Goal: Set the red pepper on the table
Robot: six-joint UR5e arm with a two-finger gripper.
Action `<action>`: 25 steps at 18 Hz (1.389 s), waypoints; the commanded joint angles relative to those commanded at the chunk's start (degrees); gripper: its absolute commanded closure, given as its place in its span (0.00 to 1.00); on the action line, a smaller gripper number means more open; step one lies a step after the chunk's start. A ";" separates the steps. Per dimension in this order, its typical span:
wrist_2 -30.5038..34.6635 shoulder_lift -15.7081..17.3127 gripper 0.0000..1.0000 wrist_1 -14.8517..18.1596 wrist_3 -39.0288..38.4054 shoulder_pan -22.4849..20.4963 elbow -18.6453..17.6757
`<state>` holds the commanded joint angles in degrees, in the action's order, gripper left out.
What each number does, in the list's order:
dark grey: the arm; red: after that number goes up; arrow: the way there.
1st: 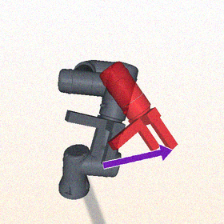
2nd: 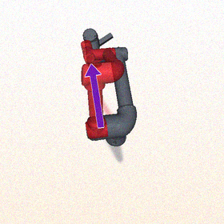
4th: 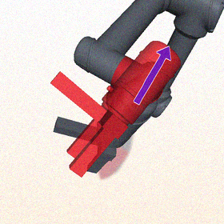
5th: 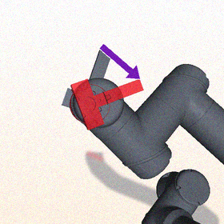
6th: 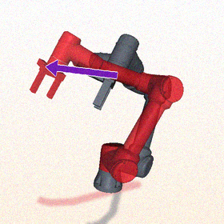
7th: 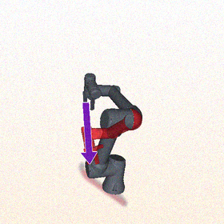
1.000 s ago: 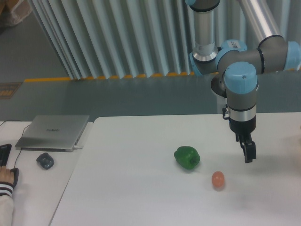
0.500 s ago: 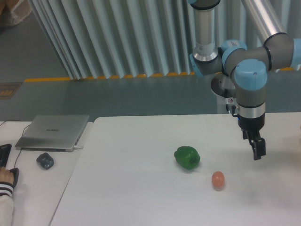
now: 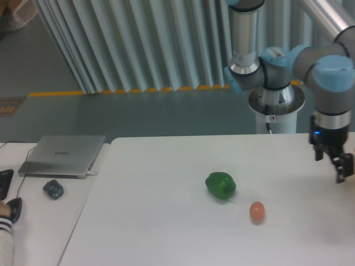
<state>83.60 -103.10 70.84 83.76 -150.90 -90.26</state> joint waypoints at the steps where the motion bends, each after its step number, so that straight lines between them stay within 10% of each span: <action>1: -0.80 -0.09 0.00 -0.09 -0.79 -0.53 -0.09; 10: -7.66 -1.84 0.00 -2.10 -9.06 -6.95 0.09; 25: -3.44 -7.82 0.00 -3.34 -0.71 -15.48 1.41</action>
<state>80.16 -110.92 67.50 83.05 -166.38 -88.86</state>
